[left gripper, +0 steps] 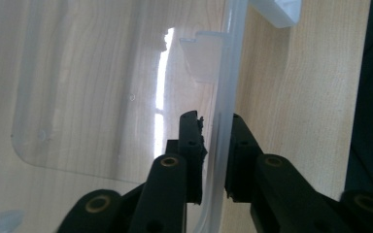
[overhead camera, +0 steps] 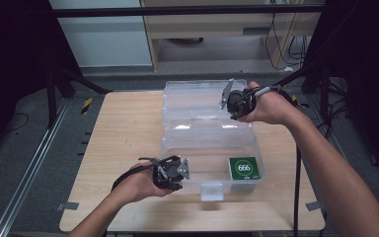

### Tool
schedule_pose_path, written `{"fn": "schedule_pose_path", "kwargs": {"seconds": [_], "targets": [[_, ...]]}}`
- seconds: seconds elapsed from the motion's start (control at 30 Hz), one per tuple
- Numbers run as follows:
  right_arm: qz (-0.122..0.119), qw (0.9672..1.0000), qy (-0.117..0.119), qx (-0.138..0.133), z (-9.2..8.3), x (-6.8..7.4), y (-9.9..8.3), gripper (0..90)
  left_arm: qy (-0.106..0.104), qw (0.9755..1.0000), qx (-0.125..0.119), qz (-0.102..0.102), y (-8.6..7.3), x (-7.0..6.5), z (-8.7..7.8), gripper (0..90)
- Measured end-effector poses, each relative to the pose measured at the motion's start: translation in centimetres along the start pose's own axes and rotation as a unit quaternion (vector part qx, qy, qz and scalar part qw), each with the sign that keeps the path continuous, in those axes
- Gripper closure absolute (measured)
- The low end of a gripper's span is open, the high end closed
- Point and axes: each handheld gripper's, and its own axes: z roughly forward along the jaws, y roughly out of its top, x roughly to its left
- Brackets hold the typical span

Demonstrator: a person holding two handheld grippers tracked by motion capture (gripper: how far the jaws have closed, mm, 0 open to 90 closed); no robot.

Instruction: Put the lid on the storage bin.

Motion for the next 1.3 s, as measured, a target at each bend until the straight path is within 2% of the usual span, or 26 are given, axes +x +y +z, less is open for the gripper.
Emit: {"fn": "schedule_pose_path", "kwargs": {"seconds": [0.33, 0.53, 1.07, 1.17, 1.23, 1.3], "targets": [[0.0, 1.0, -0.003, 0.006, 0.3, -0.6, 0.3, 80.5, 0.016, 0.9999, 0.002, -0.005, 0.1, 0.5, 0.0, 82.7], [-0.007, 0.9999, -0.004, 0.011, 0.4, -0.8, 0.5, 80.7, 0.013, 0.9999, 0.002, -0.003, 0.3, 0.8, 0.1, 83.1], [-0.012, 0.9999, -0.004, 0.009, 0.4, -1.0, 0.9, 79.8, 0.017, 0.9997, -0.002, -0.018, 0.2, 0.8, 0.2, 82.5], [-0.018, 0.9998, -0.004, 0.012, 0.5, -0.9, 1.1, 81.8, 0.026, 0.9994, -0.006, -0.023, 0.1, 0.7, 0.2, 82.4], [-0.024, 0.9997, -0.001, 0.01, 0.4, -0.7, 1.2, 84.1, 0.028, 0.9986, -0.015, -0.041, 0.0, 0.5, 0.3, 82.0], [-0.026, 0.9996, 0.001, 0.01, 0.2, -0.6, 1.4, 85.2, 0.028, 0.9985, -0.018, -0.043, 0.0, 0.6, 0.3, 81.8]]}}
